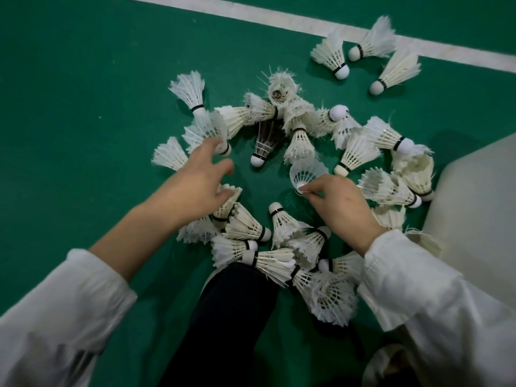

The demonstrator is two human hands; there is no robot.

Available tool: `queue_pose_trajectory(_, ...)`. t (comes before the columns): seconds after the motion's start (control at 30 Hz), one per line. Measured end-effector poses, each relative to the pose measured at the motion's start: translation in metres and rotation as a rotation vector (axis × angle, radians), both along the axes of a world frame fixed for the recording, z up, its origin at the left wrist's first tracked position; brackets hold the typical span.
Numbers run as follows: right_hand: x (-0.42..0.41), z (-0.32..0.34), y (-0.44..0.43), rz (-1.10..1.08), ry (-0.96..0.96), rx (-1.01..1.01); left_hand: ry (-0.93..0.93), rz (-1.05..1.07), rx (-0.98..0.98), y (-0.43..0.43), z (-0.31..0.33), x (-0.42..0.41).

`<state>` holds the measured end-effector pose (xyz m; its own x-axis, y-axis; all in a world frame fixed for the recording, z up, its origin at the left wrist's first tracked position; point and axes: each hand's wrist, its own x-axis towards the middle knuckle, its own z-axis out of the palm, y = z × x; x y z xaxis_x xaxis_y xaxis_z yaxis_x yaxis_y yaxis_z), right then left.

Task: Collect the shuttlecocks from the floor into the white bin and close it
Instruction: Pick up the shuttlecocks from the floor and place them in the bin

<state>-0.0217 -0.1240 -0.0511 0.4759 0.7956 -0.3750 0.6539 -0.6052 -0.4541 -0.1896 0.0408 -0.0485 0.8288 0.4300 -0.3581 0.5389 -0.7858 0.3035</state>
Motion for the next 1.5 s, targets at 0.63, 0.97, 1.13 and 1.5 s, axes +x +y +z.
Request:
queue_pose_trajectory(0.63,0.021,0.052,0.006,-0.074,0.094,0.180,-0.235,0.107,0.063,-0.002,0.044,0.010)
queue_pose_trajectory(0.97,0.104,0.171,-0.074,-0.033,-0.059,0.135,-0.322,-0.384,0.024,-0.061,0.161,0.157)
queue_pose_trajectory(1.13,0.136,0.203,-0.162,-0.212,-0.129,0.114,-0.413,-0.511,-0.035,-0.129,0.189,0.227)
queue_pose_trajectory(1.5,0.128,0.156,-0.327,-0.292,-0.151,-0.238,-0.399,-0.567,-0.281,-0.277,0.137,0.270)
